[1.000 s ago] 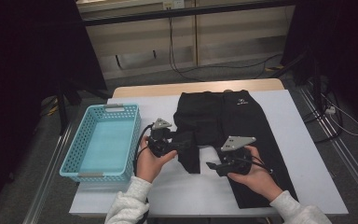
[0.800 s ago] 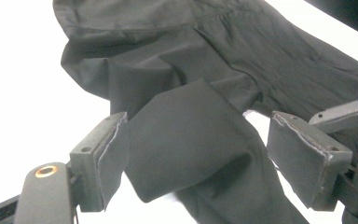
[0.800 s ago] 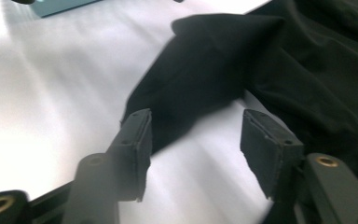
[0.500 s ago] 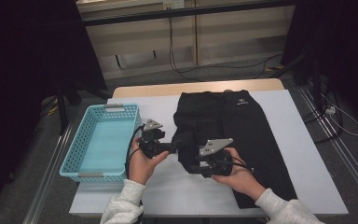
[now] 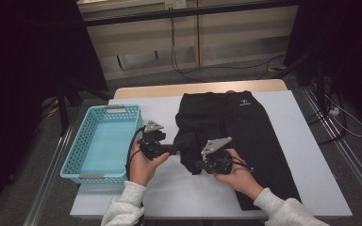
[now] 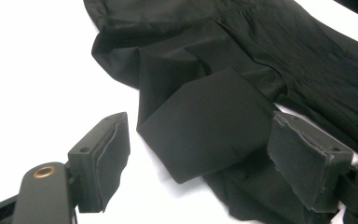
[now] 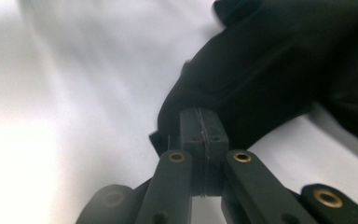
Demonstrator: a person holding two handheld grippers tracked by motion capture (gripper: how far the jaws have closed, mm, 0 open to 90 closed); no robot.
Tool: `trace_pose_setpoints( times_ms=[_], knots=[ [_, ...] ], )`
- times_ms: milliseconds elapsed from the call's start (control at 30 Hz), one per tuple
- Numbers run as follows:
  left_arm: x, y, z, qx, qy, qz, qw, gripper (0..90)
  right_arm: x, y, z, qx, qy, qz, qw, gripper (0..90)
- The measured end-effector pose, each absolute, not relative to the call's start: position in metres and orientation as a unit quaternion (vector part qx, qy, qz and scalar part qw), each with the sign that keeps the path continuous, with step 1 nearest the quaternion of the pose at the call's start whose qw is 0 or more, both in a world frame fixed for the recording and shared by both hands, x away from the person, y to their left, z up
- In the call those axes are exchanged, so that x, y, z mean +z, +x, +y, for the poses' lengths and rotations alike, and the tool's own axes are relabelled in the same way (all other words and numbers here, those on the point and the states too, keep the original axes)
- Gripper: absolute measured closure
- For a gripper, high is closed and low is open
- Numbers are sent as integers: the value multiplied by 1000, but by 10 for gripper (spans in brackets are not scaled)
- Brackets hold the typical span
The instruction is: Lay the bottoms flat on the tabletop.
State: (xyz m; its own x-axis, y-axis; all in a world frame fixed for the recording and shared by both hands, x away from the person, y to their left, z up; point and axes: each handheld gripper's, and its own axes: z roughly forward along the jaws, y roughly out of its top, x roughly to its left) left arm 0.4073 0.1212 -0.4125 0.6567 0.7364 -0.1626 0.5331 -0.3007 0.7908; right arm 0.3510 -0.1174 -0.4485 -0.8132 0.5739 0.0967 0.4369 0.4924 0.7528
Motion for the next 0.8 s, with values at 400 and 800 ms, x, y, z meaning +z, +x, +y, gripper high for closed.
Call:
trace_pose_setpoints(
  times_ms=[400, 800],
  knots=[
    [-435, 413, 117, 110, 826, 388, 394, 259, -440, 356, -164, 421, 346, 832, 105, 900],
    [-454, 417, 108, 73, 842, 380, 377, 656, -442, 353, -166, 409, 340, 837, 130, 817]
  ],
)
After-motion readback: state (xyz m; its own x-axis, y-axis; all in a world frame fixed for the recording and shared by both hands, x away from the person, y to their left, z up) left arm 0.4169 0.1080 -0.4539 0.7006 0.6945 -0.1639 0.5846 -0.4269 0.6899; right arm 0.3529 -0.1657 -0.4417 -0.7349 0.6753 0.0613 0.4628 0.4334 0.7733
